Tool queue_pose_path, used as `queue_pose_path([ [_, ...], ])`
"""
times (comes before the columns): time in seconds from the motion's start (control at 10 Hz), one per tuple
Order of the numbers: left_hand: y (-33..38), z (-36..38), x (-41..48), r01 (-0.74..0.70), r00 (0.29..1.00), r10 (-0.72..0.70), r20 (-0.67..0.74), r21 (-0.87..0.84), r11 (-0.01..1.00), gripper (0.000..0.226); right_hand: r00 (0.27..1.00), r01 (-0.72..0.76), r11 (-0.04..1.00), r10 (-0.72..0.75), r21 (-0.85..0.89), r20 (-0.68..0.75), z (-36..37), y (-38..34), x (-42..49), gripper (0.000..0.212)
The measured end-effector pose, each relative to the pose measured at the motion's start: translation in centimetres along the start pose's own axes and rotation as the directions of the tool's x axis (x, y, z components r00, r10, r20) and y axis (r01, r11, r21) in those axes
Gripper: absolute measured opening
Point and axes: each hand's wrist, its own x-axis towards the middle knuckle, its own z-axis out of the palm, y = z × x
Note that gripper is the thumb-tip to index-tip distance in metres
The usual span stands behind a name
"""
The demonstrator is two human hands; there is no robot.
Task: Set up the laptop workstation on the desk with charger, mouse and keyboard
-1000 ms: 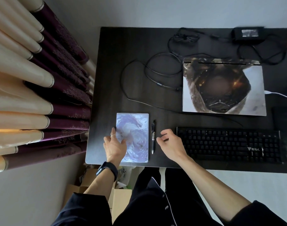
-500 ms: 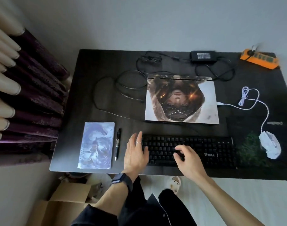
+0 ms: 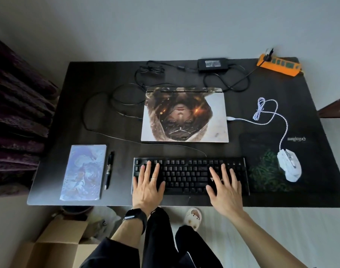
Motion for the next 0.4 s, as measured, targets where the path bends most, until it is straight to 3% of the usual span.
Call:
queue_pose_path([
  [0.3,0.4,0.0,-0.3,0.048,0.993,-0.052,0.11,0.039,0.998,0.067,0.984,-0.009,1.0,0.007,0.012,0.175,-1.3,0.7,0.2,0.066],
  [0.4,0.6,-0.4,-0.2,0.044,0.985,-0.054,0.166,0.059,0.997,0.068,0.973,-0.018,0.985,-0.023,0.174,0.228,-4.0,1.0,1.5,0.059],
])
